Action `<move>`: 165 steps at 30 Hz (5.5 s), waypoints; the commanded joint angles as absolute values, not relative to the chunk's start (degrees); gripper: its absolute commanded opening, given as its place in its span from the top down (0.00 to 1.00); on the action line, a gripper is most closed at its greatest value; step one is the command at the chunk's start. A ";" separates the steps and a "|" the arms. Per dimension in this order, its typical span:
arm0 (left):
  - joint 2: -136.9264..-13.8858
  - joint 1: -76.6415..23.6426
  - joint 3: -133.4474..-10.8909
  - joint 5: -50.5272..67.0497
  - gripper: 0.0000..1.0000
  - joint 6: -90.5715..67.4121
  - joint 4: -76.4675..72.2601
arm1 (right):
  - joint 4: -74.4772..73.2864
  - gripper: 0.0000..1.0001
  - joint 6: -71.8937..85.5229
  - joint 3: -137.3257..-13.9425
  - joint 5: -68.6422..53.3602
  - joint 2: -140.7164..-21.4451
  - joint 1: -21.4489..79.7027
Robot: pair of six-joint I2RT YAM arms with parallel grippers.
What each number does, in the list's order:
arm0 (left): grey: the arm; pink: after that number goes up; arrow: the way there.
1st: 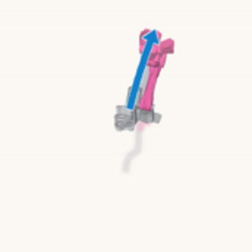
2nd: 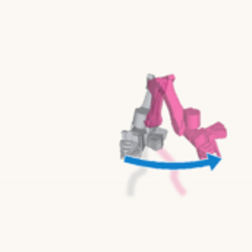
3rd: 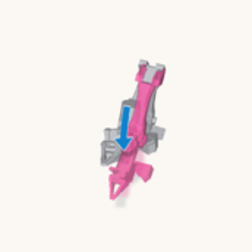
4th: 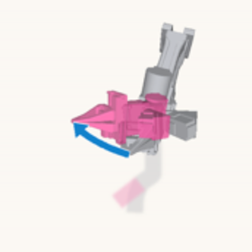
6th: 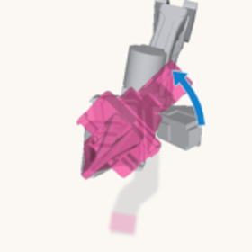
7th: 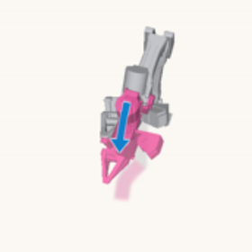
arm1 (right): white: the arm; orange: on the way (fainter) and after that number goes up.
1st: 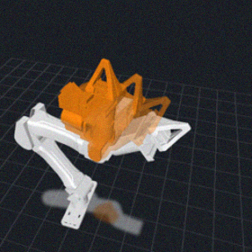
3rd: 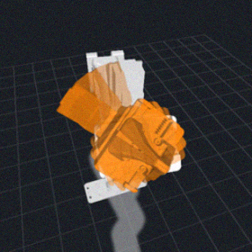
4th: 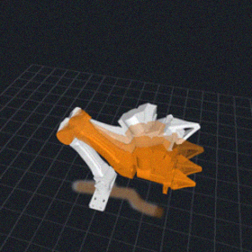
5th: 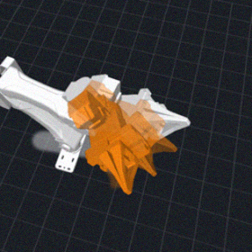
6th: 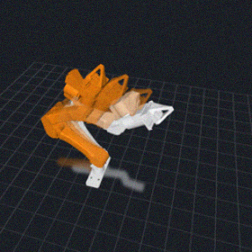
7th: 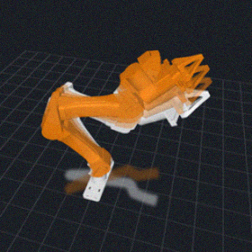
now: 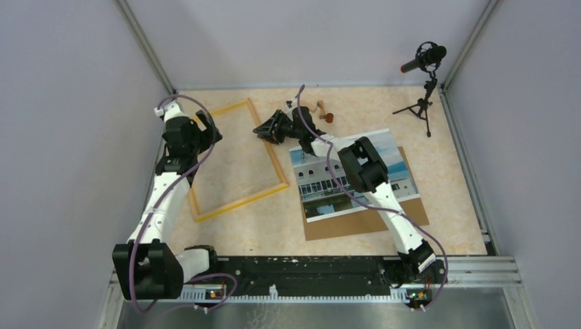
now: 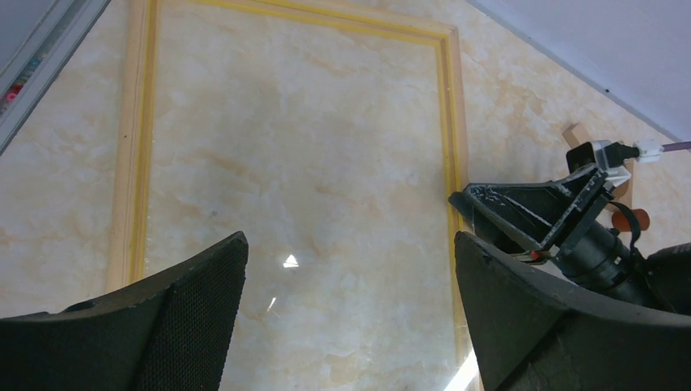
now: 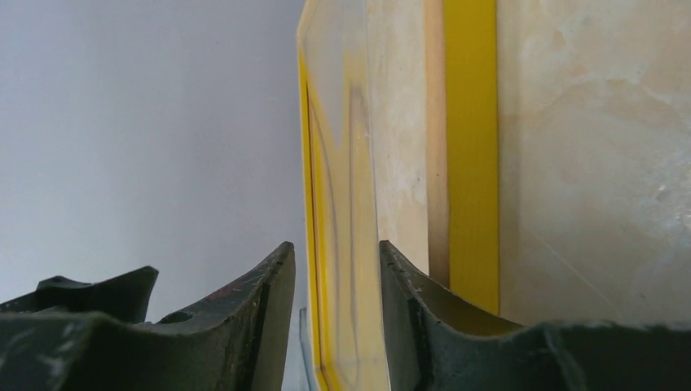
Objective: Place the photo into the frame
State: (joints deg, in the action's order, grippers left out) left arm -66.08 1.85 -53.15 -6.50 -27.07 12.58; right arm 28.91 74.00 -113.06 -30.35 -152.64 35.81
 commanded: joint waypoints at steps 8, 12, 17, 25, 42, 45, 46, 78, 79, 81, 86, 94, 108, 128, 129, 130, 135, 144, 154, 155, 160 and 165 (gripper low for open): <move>-68.55 13.51 -44.79 -12.40 0.02 -38.66 8.99 | 20.08 0.53 63.30 -115.79 -35.14 -149.86 36.78; -71.25 18.95 -42.33 -10.96 0.02 -39.29 6.86 | 18.88 0.53 62.57 -115.96 -35.47 -149.82 36.86; -73.63 22.47 -38.25 -5.49 0.02 -37.32 -0.28 | 18.72 0.56 63.08 -117.88 -37.76 -151.04 36.92; -81.10 24.81 -34.39 6.47 0.02 -40.95 -5.24 | 16.60 0.60 62.53 -118.50 -37.77 -150.38 37.87; -81.02 25.70 -34.27 9.50 0.02 -41.41 -4.42 | 28.65 1.00 79.23 -122.83 -46.22 -151.76 38.03; -80.62 25.67 -34.23 9.94 0.02 -41.25 -4.57 | 31.83 1.00 82.81 -122.66 -48.45 -152.19 37.73; -80.40 25.66 -34.23 10.27 0.02 -41.18 -4.77 | 34.22 1.00 85.01 -122.33 -49.10 -152.53 37.52; -78.59 26.84 -36.30 15.04 0.02 -38.99 -4.35 | 34.90 1.00 72.76 -120.10 -51.72 -153.14 36.04; -78.50 27.00 -36.30 15.82 0.02 -39.16 -4.64 | 35.40 1.00 72.04 -119.65 -51.88 -152.73 35.96; -78.55 27.56 -36.02 17.48 0.02 -39.72 -5.80 | 36.61 1.00 71.28 -118.61 -52.21 -152.18 35.79; -78.85 28.76 -35.79 19.12 0.01 -41.20 -6.21 | 37.71 1.00 70.58 -117.59 -52.57 -151.78 35.78; -78.40 29.29 -35.67 19.86 0.01 -41.49 -6.33 | 30.36 1.00 65.04 -120.42 -50.36 -152.31 35.64; -78.83 29.56 -36.04 20.29 0.01 -41.48 -6.07 | 18.50 1.00 59.79 -127.68 -48.06 -155.38 35.53; -79.60 29.71 -36.53 20.84 0.01 -41.05 -5.36 | 12.83 1.00 57.09 -133.46 -48.10 -158.25 34.98; -79.65 29.71 -36.56 20.79 0.01 -41.10 -5.36 | 12.79 1.00 57.06 -134.01 -48.23 -158.55 34.94; -79.63 29.73 -36.54 20.89 0.01 -41.10 -5.36 | 12.50 1.00 56.81 -134.37 -48.21 -158.69 34.95; -79.97 29.71 -36.71 21.22 0.01 -41.00 -5.45 | 12.33 1.00 56.51 -135.14 -48.14 -159.05 34.87; -80.60 29.71 -36.78 21.82 0.01 -41.14 -5.54 | 15.17 1.00 58.50 -135.96 -50.04 -160.26 34.97; -74.39 28.76 -39.89 14.58 0.01 -37.71 1.46 | 16.63 0.67 60.64 -132.61 -49.86 -157.85 34.52; -72.91 28.15 -40.60 12.94 0.01 -37.06 3.80 | 16.43 0.65 60.69 -132.63 -49.84 -157.90 34.60; -65.68 22.62 -44.25 4.17 0.01 -34.14 8.13 | 16.98 0.86 61.58 -133.18 -50.28 -157.80 34.95; -59.79 15.75 -45.35 1.45 0.01 -29.61 6.04 | 20.05 1.00 65.23 -134.12 -51.34 -156.73 34.94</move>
